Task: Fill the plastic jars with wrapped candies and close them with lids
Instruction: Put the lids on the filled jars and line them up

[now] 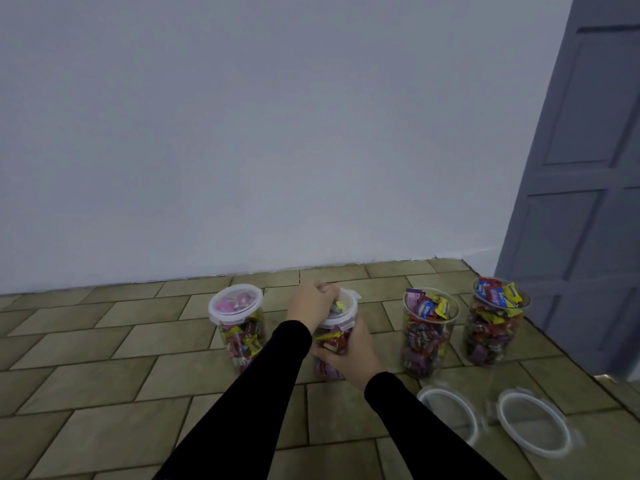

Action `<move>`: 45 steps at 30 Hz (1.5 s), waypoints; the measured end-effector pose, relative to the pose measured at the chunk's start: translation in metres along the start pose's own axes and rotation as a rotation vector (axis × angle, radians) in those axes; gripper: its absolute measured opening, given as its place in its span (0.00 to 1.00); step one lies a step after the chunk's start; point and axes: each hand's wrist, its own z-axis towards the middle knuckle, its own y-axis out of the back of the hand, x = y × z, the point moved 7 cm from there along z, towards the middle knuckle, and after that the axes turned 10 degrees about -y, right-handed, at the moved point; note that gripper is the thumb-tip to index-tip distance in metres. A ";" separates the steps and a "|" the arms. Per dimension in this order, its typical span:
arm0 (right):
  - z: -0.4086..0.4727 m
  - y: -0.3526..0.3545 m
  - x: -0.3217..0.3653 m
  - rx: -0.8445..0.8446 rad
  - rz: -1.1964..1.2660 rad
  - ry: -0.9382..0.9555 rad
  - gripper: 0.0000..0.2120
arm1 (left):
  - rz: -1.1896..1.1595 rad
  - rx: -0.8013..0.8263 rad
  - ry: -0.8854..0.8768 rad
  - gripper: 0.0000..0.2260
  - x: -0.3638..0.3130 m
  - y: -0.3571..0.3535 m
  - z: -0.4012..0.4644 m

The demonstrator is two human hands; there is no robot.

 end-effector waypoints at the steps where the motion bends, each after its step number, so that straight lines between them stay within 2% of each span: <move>1: -0.001 0.001 0.001 0.007 0.003 -0.017 0.49 | -0.009 0.001 0.002 0.10 -0.001 0.000 -0.001; 6: -0.003 0.008 0.015 0.123 0.099 -0.040 0.47 | -0.012 0.044 0.029 0.09 0.001 0.002 0.000; 8: -0.008 0.015 0.022 0.153 0.109 -0.017 0.49 | -0.046 0.043 0.046 0.15 0.002 0.005 -0.001; 10: -0.010 0.022 0.026 0.138 0.047 0.021 0.50 | 0.049 -0.038 -0.006 0.21 -0.005 0.019 -0.004; 12: -0.011 0.027 0.024 0.144 0.071 -0.046 0.41 | 0.265 -0.173 -0.091 0.20 -0.014 0.037 -0.011; 13: -0.010 0.030 0.021 0.115 0.108 -0.110 0.38 | 0.369 -0.196 -0.113 0.19 -0.018 0.041 -0.017; 15: -0.010 0.040 0.022 -0.033 0.139 -0.165 0.31 | 0.548 -0.133 -0.106 0.19 -0.018 0.037 -0.026; 17: -0.014 0.049 0.030 -0.200 0.087 -0.138 0.25 | 0.655 -0.075 -0.084 0.20 -0.015 0.031 -0.033; 21: -0.033 0.065 0.059 -0.410 -0.066 0.002 0.19 | 0.685 -0.124 -0.112 0.21 -0.017 0.032 -0.040; 24: -0.033 0.061 0.075 -0.386 -0.137 0.085 0.15 | 0.635 -0.180 -0.087 0.21 -0.014 0.035 -0.044; 27: -0.027 0.061 0.078 -0.364 -0.190 0.026 0.15 | 0.603 -0.171 -0.082 0.18 -0.012 0.030 -0.048; 31: -0.026 0.064 0.072 -0.397 -0.074 -0.045 0.15 | 0.522 -0.192 -0.043 0.12 -0.012 0.020 -0.052; 34: -0.026 0.063 0.071 -0.409 -0.012 -0.086 0.15 | 0.457 -0.234 -0.065 0.14 -0.026 0.019 -0.054; 37: -0.026 0.064 0.070 -0.415 -0.001 -0.069 0.15 | 0.509 -0.204 -0.101 0.14 -0.030 0.016 -0.050; 40: -0.025 0.063 0.070 -0.410 -0.012 -0.022 0.16 | 0.572 -0.197 -0.054 0.13 -0.020 0.020 -0.052; 43: -0.021 0.057 0.062 -0.310 0.024 0.016 0.17 | 0.698 -0.172 -0.079 0.18 -0.014 0.030 -0.049; 45: -0.025 0.052 0.056 -0.226 0.051 0.072 0.18 | 0.666 -0.171 -0.097 0.20 -0.008 0.039 -0.044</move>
